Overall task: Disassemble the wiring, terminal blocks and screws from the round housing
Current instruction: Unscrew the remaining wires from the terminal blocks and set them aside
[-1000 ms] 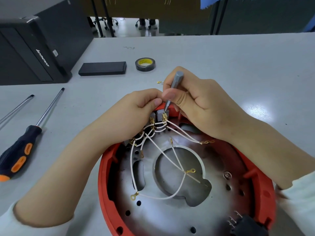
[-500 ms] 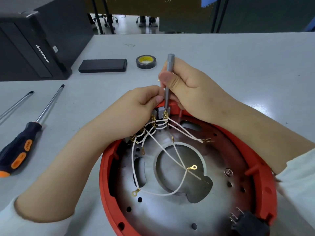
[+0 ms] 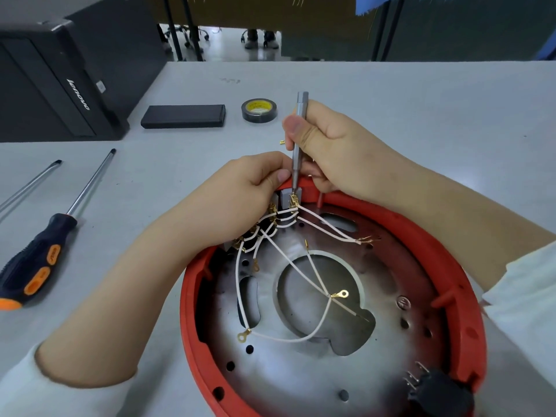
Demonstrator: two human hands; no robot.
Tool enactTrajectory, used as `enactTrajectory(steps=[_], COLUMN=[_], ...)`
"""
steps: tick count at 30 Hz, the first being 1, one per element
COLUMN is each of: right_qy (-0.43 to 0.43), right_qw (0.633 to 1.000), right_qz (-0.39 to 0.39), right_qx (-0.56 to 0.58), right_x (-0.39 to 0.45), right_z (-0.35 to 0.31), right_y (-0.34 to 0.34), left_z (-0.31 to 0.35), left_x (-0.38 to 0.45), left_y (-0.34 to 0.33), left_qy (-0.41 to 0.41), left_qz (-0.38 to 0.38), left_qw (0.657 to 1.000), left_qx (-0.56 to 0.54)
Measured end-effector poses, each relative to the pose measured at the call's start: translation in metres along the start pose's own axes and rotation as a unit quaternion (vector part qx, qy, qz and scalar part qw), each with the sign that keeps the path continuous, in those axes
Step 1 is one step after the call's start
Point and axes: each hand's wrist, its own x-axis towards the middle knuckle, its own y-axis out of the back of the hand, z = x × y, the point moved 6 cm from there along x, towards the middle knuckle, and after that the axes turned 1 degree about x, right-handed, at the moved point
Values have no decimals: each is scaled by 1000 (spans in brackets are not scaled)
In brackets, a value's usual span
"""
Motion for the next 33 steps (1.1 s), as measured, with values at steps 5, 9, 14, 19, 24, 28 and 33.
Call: enactTrajectory(steps=[5,9,14,19,24,28,33], right_qy=[66,68,61,55,57,56,46], right_qw=[997,995,995,996,997,997,993], right_qz=[33,64,73,61,54,58,84], right_qx=[22,43,23,41,5,17,67], right_x=[-26,-31,-29,-30,-31,-33,-34], right_z=[2,5,7,9,8,7,8], right_y=[8,12,12,11,10,11,15], left_z=[2,3,3,2,4,3,1], left_x=[-1,-2,-2,-2,-6,-8,-7], left_y=[0,0,-2,-3,-5,-4,-4], left_qy=[3,1,3,-1,-8,-10,-9], left_qz=[-8,-10,-20,-15,-46,-55,-31], left_qw=[1000,999,999,999,996,995,997], left_qx=[-23,-31,-48,-40,-78,-83,-76])
